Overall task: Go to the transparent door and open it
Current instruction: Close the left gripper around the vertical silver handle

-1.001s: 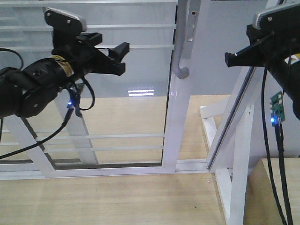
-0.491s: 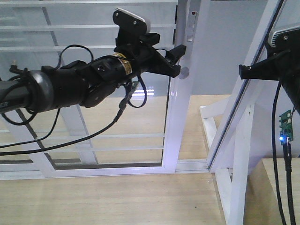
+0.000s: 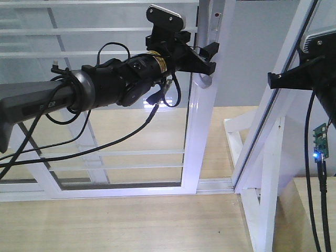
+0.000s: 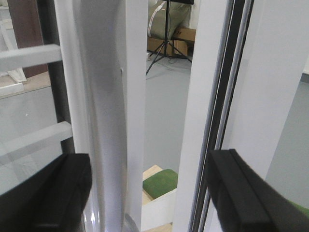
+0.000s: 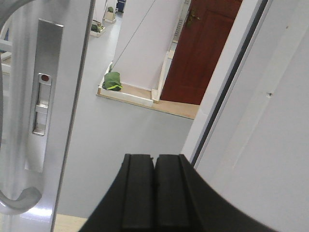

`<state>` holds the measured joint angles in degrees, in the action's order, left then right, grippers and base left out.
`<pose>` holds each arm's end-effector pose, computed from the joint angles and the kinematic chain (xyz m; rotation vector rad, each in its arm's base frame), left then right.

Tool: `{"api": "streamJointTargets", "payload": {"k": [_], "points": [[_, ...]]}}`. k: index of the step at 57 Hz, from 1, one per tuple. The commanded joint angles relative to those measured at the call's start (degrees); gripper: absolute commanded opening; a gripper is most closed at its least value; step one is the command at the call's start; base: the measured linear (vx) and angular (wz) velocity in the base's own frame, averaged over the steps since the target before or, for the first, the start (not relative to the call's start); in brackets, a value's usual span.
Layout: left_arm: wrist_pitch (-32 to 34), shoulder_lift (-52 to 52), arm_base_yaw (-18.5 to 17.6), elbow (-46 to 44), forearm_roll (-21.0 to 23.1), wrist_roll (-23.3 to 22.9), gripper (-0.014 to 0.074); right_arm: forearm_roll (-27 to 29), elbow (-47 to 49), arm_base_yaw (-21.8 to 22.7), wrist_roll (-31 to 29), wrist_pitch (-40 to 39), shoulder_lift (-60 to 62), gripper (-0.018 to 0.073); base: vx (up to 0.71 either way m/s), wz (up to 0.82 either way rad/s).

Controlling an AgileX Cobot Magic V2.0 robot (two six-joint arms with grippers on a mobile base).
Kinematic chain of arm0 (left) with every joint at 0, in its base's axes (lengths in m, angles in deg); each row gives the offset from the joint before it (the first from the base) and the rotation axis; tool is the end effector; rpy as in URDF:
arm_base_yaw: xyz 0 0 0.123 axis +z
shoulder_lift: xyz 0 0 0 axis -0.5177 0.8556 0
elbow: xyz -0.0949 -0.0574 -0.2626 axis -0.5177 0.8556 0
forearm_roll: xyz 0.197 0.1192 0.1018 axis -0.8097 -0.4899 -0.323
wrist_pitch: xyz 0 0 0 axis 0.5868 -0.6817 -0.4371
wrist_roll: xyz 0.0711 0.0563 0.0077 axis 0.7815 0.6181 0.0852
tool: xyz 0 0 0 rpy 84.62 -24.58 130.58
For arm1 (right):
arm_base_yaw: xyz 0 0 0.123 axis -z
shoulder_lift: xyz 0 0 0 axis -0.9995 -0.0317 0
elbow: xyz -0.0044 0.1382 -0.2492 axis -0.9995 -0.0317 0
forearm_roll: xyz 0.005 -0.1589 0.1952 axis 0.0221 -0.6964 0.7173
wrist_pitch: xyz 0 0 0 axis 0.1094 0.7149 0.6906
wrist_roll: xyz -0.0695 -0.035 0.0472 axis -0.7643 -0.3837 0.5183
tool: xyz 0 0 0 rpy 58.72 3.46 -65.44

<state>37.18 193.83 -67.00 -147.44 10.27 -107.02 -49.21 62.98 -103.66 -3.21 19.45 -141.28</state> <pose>0.3938 -0.2964 0.2441 0.5770 1.6252 -0.5875 0.2597 0.0444 0.2805 -0.2061 1.6429 -0.2295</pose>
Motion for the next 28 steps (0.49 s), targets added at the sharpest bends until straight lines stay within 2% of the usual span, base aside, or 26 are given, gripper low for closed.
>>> {"api": "streamJointTargets", "payload": {"k": [1,13,28], "points": [[3.69,-2.34,-0.23,-3.11,1.08,-0.11,0.0593,-1.32,1.57,0.31,-0.51,-4.60,1.63,-0.0002,0.00,0.00],[3.07,-0.46,-0.23,-6.10,1.08,-0.23,0.0593,-1.32,1.57,0.31,-0.52,-4.55,1.63,-0.0002,0.00,0.00],[-0.81,1.97,-0.18,-10.99,1.08,-0.17,0.0593,-1.32,1.57,0.31,-0.73,-4.36,1.63,-0.0002,0.00,0.00]]}}
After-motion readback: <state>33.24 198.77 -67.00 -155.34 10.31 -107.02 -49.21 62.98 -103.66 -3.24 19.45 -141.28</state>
